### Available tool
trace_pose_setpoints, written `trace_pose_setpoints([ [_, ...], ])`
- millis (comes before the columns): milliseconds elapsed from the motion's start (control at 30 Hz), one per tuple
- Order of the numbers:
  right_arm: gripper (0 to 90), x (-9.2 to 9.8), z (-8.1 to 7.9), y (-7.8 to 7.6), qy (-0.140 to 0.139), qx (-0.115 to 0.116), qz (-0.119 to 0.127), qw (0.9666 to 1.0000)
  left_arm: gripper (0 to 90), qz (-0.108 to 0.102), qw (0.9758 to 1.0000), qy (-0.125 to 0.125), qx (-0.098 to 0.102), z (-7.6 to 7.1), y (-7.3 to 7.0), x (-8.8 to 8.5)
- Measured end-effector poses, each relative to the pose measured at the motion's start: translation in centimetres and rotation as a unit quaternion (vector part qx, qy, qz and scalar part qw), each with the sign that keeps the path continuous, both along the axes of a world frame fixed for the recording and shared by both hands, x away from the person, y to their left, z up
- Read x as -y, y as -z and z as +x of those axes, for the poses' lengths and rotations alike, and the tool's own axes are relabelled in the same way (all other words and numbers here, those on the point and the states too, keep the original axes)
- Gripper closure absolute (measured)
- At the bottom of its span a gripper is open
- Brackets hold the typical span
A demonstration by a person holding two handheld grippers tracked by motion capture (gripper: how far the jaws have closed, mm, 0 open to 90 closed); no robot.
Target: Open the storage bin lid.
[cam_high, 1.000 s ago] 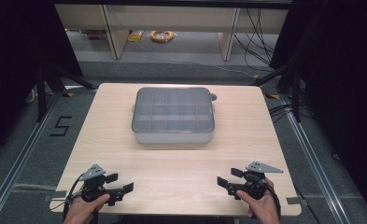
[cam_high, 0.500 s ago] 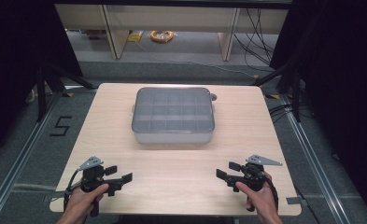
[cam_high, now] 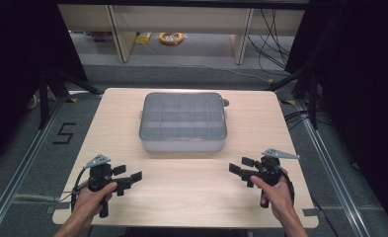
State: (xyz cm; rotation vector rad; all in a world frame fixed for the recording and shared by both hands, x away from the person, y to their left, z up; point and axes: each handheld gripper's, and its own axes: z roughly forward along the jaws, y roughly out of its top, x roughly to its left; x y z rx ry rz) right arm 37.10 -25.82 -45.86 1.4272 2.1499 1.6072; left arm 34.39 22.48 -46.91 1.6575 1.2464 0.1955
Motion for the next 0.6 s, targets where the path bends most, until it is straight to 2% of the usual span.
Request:
trace_pose_setpoints([
  [100, 25.9, 0.7, 1.5, -0.2, 0.014, 0.006, -0.001, 0.9999, 16.9, -0.001, 1.0000, -0.009, 0.003, 1.1, -0.2, 0.0],
  [200, 28.3, 1.0, 2.7, -0.2, 0.020, -0.003, 0.026, 0.9995, 17.1, 0.002, 0.9999, -0.015, 0.000, 2.3, -0.5, 0.0],
  [233, 28.9, 1.1, 3.1, -0.3, 0.024, -0.003, 0.023, 0.9994, 17.1, 0.003, 0.9999, -0.013, 0.001, 2.7, -0.6, 0.0],
  [267, 29.6, 1.1, 3.4, -0.4, 0.024, -0.005, 0.031, 0.9992, 17.1, 0.001, 0.9998, -0.021, 0.007, 3.1, -0.6, 0.0],
  [300, 30.4, 0.9, 3.6, -0.7, 0.032, -0.016, 0.038, 0.9986, 17.2, 0.002, 0.9998, -0.020, 0.002, 3.5, -0.8, 0.0],
  [333, 31.0, 1.0, 4.1, -0.7, 0.030, -0.004, 0.034, 0.9990, 17.3, -0.003, 0.9997, -0.025, 0.006, 3.9, -0.9, 0.1],
  [467, 35.2, 1.1, 6.0, -0.9, 0.039, 0.005, 0.030, 0.9987, 18.2, -0.001, 0.9991, -0.042, 0.004, 6.0, -1.5, -0.2],
  [500, 35.2, 1.1, 6.0, -0.9, 0.039, 0.005, 0.030, 0.9987, 18.8, -0.001, 0.9991, -0.042, 0.004, 6.0, -1.5, -0.2],
  [533, 36.3, 1.0, 6.9, -1.0, 0.041, -0.003, 0.038, 0.9984, 19.2, -0.003, 0.9990, -0.044, 0.004, 6.6, -1.6, -0.3],
  [567, 36.3, 1.0, 6.9, -1.0, 0.041, -0.003, 0.038, 0.9984, 19.2, -0.004, 0.9989, -0.046, 0.002, 7.1, -1.7, -0.4],
  [600, 38.6, 0.9, 7.9, -1.1, 0.044, 0.001, 0.037, 0.9983, 19.8, -0.003, 0.9985, -0.054, 0.000, 8.2, -1.8, -0.3],
])
